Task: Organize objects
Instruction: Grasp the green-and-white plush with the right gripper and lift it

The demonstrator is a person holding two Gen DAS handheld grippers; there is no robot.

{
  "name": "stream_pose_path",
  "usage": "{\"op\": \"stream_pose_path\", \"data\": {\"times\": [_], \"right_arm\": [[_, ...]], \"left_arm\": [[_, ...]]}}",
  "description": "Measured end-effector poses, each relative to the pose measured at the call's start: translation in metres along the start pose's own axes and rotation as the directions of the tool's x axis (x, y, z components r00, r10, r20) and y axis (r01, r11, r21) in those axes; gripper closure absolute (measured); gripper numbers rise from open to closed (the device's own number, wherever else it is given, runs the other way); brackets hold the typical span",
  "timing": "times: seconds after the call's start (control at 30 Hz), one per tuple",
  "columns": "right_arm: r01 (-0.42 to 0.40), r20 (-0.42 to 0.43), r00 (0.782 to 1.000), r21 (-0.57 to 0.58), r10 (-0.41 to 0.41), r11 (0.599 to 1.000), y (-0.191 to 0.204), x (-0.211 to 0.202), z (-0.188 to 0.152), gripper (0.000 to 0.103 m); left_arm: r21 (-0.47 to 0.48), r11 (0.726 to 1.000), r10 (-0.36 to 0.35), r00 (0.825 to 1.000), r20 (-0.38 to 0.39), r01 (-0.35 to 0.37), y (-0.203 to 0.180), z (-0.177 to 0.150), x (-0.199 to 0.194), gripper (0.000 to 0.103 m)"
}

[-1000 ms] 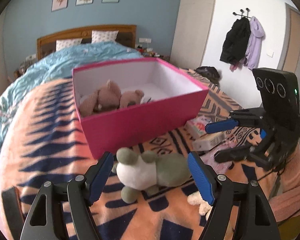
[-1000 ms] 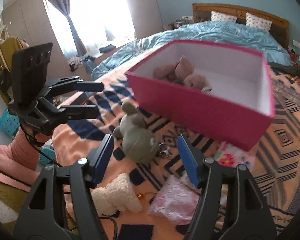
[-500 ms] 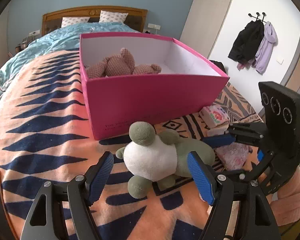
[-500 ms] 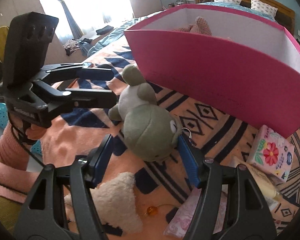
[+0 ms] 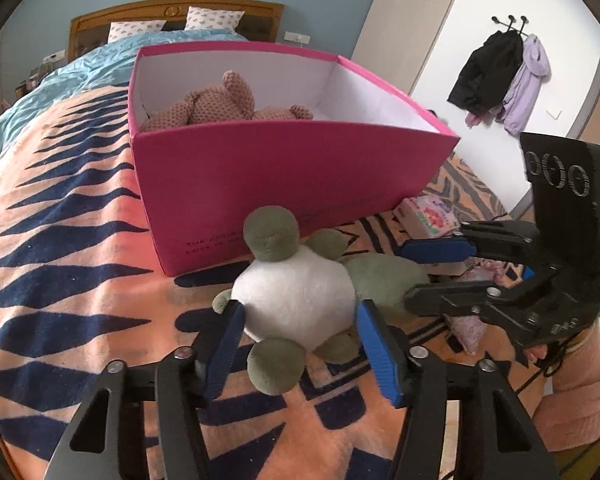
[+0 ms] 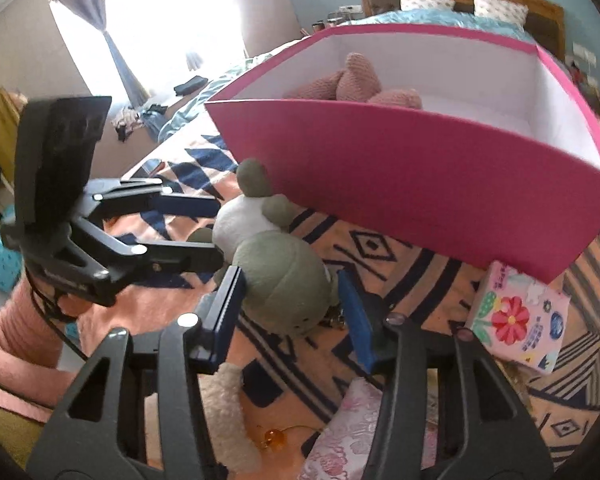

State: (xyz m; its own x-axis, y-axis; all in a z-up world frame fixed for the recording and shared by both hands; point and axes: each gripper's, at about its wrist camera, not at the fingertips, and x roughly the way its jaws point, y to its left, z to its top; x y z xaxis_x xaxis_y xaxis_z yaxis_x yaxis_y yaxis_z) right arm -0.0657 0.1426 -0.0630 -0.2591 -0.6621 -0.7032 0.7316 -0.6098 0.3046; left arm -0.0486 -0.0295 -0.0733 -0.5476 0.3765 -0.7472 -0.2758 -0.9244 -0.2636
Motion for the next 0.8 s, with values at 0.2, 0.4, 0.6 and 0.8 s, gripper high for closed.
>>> {"op": "stream_pose_path", "data": {"times": [0.2,0.4,0.6,0.8], "right_arm": [[-0.008,0.002,1.000,0.013,0.008,1.000,0.009,0.001,-0.009,0.042],[0.021,0.006,1.000,0.025,-0.021,0.999,0.003,0.011,-0.006,0.044],[0.004,0.023,1.000,0.022,-0.005,1.000,0.001,0.006,0.000,0.052],[0.011,0.072,0.997,-0.022,-0.010,1.000,0.005,-0.020,0.012,0.052]], "left_arm": [[-0.006,1.000,-0.009,1.000,0.005,0.009,0.002,0.002,0.001,0.048],[0.004,1.000,-0.007,1.000,-0.003,0.007,0.001,0.005,0.002,0.047],[-0.006,0.999,-0.035,0.999,0.003,0.035,-0.001,0.007,-0.003,0.044],[0.013,0.999,-0.047,0.998,0.052,0.047,-0.011,0.013,-0.022,0.044]]}}
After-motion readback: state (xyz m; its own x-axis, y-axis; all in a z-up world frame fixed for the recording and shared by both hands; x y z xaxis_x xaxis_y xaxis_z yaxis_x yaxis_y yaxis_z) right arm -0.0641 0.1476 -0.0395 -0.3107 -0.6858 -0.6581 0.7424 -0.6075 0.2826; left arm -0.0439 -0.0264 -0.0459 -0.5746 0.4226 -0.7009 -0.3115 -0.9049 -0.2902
